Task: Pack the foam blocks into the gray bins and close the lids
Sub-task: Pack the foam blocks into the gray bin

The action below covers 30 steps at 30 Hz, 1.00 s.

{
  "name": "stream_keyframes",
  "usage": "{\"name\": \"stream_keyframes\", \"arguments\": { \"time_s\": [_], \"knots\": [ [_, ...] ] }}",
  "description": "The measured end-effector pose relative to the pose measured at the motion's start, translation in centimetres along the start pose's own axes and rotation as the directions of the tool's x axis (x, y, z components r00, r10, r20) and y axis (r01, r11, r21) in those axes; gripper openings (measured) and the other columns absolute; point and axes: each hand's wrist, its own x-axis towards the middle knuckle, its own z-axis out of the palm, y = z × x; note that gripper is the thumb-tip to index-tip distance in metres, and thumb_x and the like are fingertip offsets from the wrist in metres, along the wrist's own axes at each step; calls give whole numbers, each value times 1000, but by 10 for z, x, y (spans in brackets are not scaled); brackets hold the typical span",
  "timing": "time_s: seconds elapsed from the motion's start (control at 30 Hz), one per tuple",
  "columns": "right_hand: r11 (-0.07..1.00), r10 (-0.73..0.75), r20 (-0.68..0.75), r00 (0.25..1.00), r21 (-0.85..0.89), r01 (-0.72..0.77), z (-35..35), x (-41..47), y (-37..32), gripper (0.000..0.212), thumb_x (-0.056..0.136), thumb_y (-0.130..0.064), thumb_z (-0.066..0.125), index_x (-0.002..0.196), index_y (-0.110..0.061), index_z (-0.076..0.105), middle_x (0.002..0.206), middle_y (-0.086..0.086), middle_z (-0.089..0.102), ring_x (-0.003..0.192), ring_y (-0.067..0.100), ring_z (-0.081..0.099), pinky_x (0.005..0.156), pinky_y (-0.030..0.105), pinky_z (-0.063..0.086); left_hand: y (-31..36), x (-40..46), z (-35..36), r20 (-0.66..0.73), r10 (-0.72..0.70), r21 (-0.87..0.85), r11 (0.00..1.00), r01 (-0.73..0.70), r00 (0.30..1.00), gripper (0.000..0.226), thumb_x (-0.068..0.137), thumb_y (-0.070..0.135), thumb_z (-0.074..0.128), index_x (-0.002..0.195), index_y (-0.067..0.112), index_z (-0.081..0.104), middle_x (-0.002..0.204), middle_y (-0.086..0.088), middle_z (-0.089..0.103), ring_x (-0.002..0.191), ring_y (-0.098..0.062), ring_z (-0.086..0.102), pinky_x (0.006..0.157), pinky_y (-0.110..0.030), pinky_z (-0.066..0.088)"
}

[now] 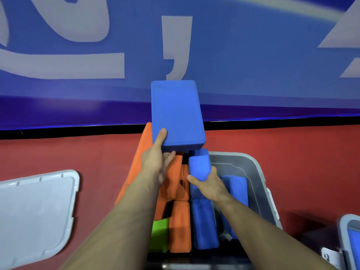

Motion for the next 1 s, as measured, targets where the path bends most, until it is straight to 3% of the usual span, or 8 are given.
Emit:
{"name": "stream_keyframes", "arguments": {
  "time_s": [0.17, 0.3, 0.4, 0.57, 0.7, 0.87, 1.0],
  "knots": [
    [998, 60, 29, 998, 25, -61, -1, 16, 1, 68, 97, -55, 54, 143, -10, 33, 140, 10, 55, 122, 30, 57, 103, 44, 47, 0, -1, 0, 2, 9, 22, 1000, -9, 1000, 37, 87, 35, 78, 114, 12, 68, 107, -4, 78, 97, -19, 76, 92, -33, 58],
    [989, 110, 14, 994, 102, -110, 5, 22, 13, 79, 83, -69, 56, 146, -25, 37, 147, 12, 38, 131, 31, 45, 110, 47, 43, 0, -1, -2, 18, 12, 21, 1000, -13, 1000, 38, 88, 35, 77, 116, 12, 67, 107, -4, 78, 98, -19, 75, 92, -34, 57],
    [982, 104, 5, 995, 157, -104, 14, 32, 28, 92, 62, -79, 55, 139, -29, 45, 135, 6, 53, 125, 27, 53, 106, 49, 48, -2, -1, -2, 1, 13, 27, 1000, -13, 1000, 41, 86, 36, 79, 116, 10, 67, 105, -4, 78, 97, -20, 76, 91, -34, 58],
    [960, 99, -16, 995, 265, -92, 20, 43, 39, 59, 81, -53, 75, 128, -20, 61, 114, -3, 72, 104, 20, 69, 95, 45, 57, -1, 3, -4, -24, 26, 43, 999, -25, 999, 43, 84, 42, 79, 113, 13, 67, 106, -3, 78, 96, -20, 76, 89, -34, 59],
    [953, 139, -23, 990, 274, -128, 27, 48, 45, 46, 80, -44, 82, 117, -19, 71, 103, -3, 77, 94, 19, 74, 89, 42, 60, 0, 2, 1, -78, 37, 53, 998, -33, 996, 38, 83, 44, 80, 105, 15, 69, 102, -1, 78, 89, -18, 77, 88, -33, 60],
    [963, 166, -66, 984, 227, -147, 41, 47, 48, 43, 82, -45, 81, 116, -21, 71, 101, -4, 72, 91, 18, 67, 82, 29, 54, 1, 0, 1, -112, 77, 105, 992, -65, 991, 39, 83, 45, 80, 101, 12, 71, 91, 3, 79, 86, -16, 77, 88, -34, 61],
    [962, 192, -91, 977, 216, -169, 54, 50, 53, 56, 82, -48, 80, 127, -20, 66, 117, 0, 72, 105, 23, 66, 94, 32, 53, 2, 1, -5, -105, 95, 161, 984, -77, 990, 34, 84, 44, 80, 95, 12, 73, 93, 3, 79, 89, -13, 76, 87, -34, 61]
  ]
}}
